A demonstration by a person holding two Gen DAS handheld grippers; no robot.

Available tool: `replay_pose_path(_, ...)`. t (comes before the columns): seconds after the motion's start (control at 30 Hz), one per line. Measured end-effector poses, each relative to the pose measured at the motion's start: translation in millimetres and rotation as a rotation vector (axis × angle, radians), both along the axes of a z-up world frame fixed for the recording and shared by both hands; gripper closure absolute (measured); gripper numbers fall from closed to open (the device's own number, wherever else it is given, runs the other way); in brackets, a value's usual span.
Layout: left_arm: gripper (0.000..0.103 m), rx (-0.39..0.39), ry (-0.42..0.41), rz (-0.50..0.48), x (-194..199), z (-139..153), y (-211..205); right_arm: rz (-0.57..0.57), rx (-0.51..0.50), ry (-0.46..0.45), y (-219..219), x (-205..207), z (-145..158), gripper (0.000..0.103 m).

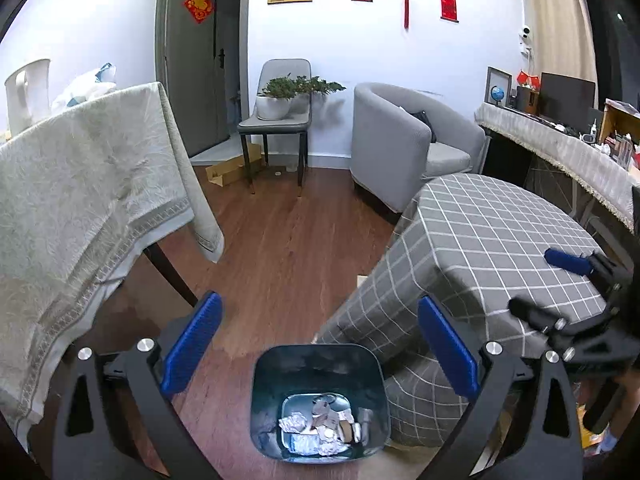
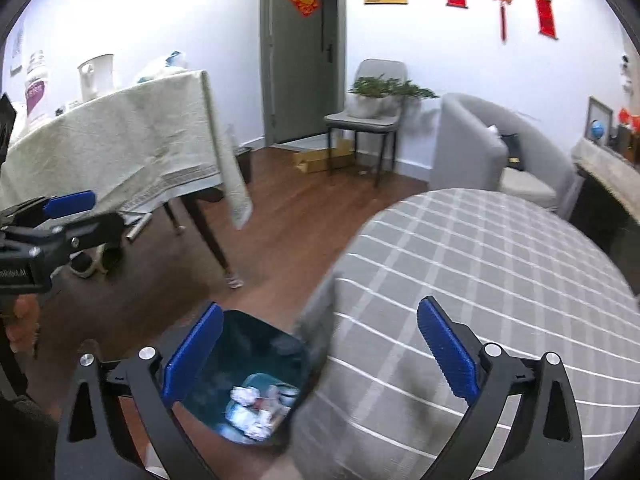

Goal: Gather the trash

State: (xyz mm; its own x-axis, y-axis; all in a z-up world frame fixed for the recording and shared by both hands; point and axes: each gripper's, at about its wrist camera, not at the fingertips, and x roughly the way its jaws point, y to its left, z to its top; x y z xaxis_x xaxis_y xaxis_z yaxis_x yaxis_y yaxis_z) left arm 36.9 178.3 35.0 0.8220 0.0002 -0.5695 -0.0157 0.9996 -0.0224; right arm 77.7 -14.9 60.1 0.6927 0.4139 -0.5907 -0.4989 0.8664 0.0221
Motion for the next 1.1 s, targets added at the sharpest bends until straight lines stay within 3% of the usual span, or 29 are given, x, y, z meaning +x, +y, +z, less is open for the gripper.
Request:
replay_pose_path(0.5,0.003,0.022,0.027,-0.019,-14,-30,-34,-0.118,0.067,-0.008,-75,-19,7,0.004)
replay_pose_path(1.1,0.003,0.024,0.020,-0.026,-15,-32,-42,-0.099,0.055,-0.024,-82,-26,6,0.004)
